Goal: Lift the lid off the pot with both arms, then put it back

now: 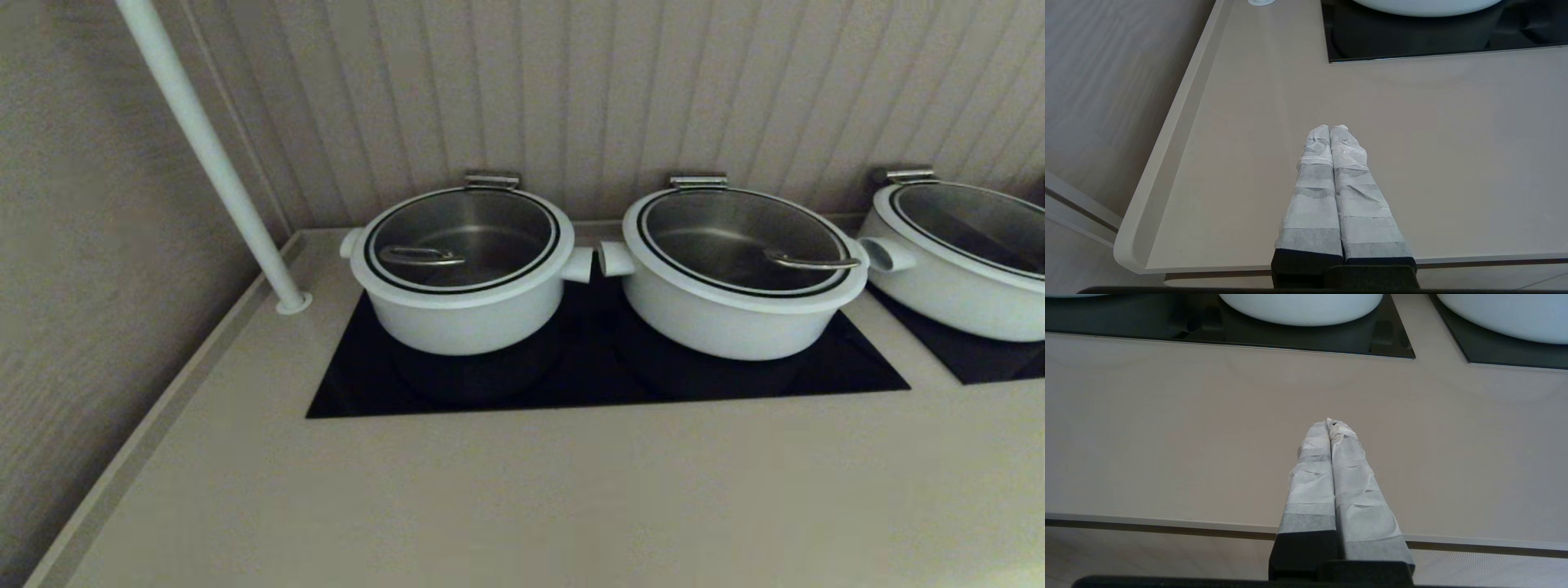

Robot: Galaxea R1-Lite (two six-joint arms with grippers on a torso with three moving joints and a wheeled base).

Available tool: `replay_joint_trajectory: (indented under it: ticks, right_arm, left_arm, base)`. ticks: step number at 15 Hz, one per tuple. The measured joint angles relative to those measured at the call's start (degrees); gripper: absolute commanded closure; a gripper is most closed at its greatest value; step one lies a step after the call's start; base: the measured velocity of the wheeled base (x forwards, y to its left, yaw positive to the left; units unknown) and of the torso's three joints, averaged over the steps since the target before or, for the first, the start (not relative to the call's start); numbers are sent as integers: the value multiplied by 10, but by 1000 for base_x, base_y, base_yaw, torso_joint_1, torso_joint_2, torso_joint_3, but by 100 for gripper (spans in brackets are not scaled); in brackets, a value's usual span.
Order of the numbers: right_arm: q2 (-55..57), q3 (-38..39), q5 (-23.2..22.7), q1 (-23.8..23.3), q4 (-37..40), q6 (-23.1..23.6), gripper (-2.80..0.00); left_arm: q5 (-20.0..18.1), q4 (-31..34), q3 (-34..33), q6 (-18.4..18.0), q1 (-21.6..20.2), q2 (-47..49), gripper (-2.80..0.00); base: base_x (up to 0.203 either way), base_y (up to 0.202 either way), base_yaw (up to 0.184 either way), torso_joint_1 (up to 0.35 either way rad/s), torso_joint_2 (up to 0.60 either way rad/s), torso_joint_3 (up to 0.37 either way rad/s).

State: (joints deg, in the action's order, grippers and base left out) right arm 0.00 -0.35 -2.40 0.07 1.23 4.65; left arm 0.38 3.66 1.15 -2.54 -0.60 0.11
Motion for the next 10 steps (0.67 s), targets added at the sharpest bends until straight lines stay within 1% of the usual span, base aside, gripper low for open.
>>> replay_joint_trajectory:
  ticks: [6,10]
  right_arm:
    - [0,0,0,0,0,2,0]
    - [0,0,0,0,0,-1,0]
  left_arm:
    - [-1,0,0,11,0,0,0]
    - [-1,0,0,12,0,0,0]
  base:
    - [0,0,0,0,0,0]
    - [0,0,0,0,0,0]
